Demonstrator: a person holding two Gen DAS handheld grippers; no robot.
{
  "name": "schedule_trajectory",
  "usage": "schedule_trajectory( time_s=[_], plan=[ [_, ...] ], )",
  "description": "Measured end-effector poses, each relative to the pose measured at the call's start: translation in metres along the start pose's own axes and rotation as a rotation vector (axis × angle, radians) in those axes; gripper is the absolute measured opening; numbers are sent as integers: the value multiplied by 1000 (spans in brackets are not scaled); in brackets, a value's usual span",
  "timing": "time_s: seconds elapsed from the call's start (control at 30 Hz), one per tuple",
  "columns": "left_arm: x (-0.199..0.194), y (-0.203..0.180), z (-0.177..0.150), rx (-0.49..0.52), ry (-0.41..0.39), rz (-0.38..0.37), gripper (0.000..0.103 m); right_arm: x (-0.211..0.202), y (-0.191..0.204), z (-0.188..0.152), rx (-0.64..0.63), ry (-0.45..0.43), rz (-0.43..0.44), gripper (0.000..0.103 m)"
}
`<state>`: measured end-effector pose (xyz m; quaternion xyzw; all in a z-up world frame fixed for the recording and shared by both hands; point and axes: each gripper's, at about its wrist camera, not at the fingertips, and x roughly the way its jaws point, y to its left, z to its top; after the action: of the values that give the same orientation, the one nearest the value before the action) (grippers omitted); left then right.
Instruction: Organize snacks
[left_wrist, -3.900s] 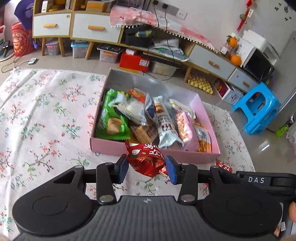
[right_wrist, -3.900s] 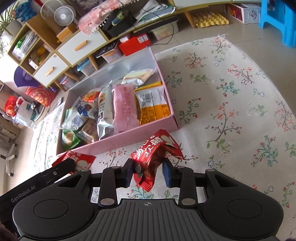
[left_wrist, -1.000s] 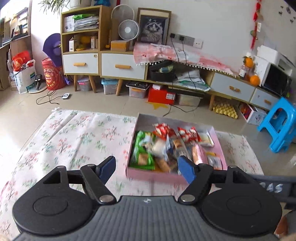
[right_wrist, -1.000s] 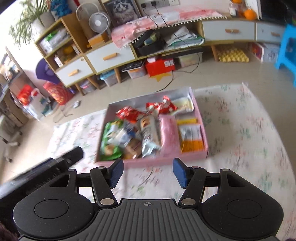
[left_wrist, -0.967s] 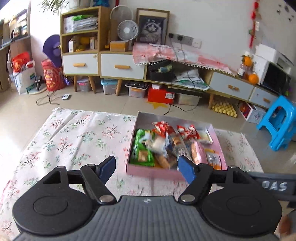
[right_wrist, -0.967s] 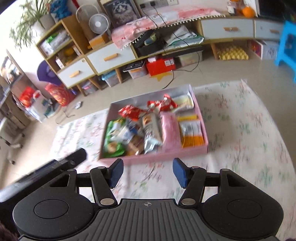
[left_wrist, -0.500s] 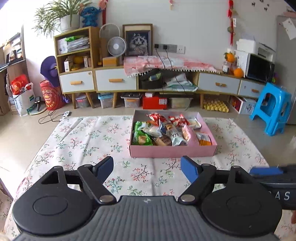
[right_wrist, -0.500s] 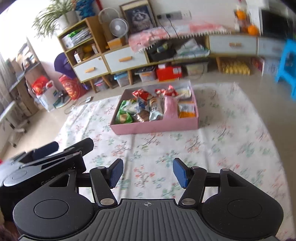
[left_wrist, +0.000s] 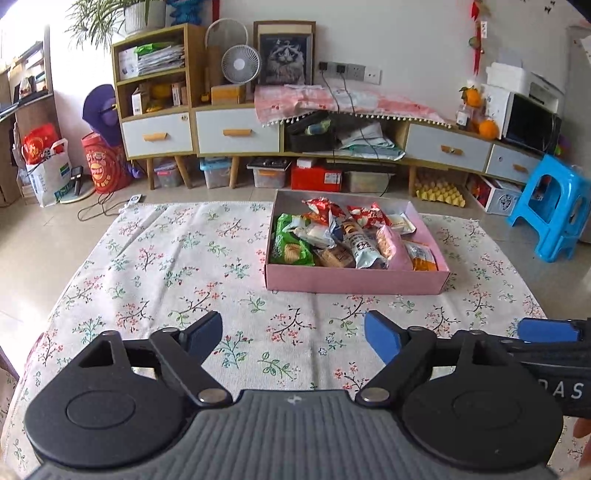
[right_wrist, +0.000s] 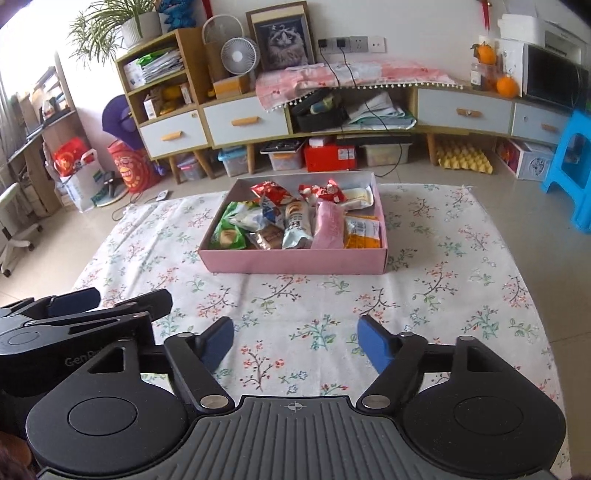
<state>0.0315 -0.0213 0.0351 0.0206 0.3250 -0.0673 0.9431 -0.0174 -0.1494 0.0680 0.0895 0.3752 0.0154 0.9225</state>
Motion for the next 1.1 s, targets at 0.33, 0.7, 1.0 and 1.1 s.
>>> schedule_trajectory(
  time_s=[0.33, 0.7, 1.0, 1.1],
  plan=[
    [4, -1, -2, 3, 51, 7, 100, 8, -16, 1, 63, 49, -1, 89],
    [2, 2, 0, 1, 55, 9, 102, 8, -17, 2, 53, 44, -16, 91],
    [6, 2, 1, 15, 80, 19, 102, 8, -9, 0, -12, 8, -87, 91],
    [7, 1, 0, 23, 84, 25, 102, 7, -5, -1, -52, -12, -125, 91]
  ],
)
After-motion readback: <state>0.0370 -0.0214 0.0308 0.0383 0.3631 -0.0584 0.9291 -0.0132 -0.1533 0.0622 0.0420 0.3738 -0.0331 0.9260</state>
